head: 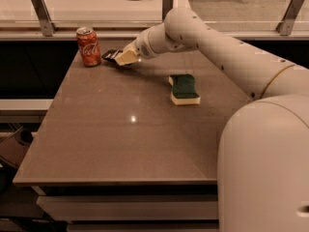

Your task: Move rxbar chocolate near coke can

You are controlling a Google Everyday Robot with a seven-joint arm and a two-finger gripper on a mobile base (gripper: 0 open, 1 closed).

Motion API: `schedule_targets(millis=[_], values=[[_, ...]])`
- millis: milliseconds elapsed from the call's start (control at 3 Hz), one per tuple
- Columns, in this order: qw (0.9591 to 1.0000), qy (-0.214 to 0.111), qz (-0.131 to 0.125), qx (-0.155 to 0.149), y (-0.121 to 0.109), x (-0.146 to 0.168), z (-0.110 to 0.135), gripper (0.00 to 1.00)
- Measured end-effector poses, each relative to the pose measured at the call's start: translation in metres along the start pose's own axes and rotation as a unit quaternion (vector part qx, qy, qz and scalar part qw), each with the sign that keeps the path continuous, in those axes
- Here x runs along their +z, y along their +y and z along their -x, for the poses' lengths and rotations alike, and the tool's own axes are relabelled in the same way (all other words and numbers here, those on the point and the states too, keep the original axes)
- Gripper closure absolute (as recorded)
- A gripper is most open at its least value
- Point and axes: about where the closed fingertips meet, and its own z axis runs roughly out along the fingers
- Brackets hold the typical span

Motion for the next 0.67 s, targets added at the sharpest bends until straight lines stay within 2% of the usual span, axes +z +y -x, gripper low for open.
schedule_targets(millis=[667], values=[[1.0000,0.001,0.004,0.000,0.0037,0.0051,-0.0007,0.13]])
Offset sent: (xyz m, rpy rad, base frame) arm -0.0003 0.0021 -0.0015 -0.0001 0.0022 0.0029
